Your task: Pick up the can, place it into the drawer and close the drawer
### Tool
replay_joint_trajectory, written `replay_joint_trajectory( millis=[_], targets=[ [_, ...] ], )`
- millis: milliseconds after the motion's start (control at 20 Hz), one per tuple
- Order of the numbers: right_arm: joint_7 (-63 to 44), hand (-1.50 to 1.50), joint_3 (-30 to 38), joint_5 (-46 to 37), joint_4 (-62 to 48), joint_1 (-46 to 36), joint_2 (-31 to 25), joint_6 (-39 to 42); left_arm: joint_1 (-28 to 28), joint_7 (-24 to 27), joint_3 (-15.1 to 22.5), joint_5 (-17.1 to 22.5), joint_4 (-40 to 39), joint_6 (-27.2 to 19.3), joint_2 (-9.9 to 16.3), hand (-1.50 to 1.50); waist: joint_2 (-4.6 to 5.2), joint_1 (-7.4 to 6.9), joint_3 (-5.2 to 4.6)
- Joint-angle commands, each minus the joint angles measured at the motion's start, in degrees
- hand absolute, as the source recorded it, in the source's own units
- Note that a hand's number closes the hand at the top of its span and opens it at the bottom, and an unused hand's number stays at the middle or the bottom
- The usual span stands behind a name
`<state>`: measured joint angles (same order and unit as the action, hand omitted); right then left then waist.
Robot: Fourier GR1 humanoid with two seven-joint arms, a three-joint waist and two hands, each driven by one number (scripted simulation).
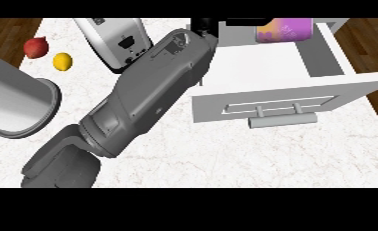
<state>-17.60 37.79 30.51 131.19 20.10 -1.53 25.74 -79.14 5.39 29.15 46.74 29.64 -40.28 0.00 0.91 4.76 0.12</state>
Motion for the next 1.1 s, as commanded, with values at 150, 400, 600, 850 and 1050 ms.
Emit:
replay_joint_trajectory(
  millis=[150,400,600,850,1050],
  targets=[
    [-2.72,-1.50,2.29,5.09,2.29,0.93,-2.61,-0.31,1.15,1.16,4.32,3.70,-2.29,-2.78,0.00,-1.50,0.00,0.90,-0.03],
    [-2.79,-1.50,-1.07,0.05,2.74,-2.55,-0.98,-2.08,-1.45,2.35,4.73,5.97,-4.76,-4.04,0.00,-1.50,0.45,0.77,-0.02],
    [-1.54,-1.50,-0.53,-0.71,-0.42,-2.78,-1.55,-0.48,-0.62,2.96,6.39,8.47,-2.82,-5.37,0.00,-1.50,0.17,0.17,-0.01],
    [0.15,-1.50,0.48,-0.63,2.94,-1.04,0.10,0.26,0.90,6.57,7.50,10.25,-2.48,-6.36,0.00,-1.50,0.13,0.78,-0.01],
    [6.15,-1.50,3.30,-9.73,5.55,-4.78,-5.69,3.22,-0.80,7.76,5.40,11.15,-3.37,-4.31,0.00,-1.50,0.43,0.27,-0.04]
  ],
)
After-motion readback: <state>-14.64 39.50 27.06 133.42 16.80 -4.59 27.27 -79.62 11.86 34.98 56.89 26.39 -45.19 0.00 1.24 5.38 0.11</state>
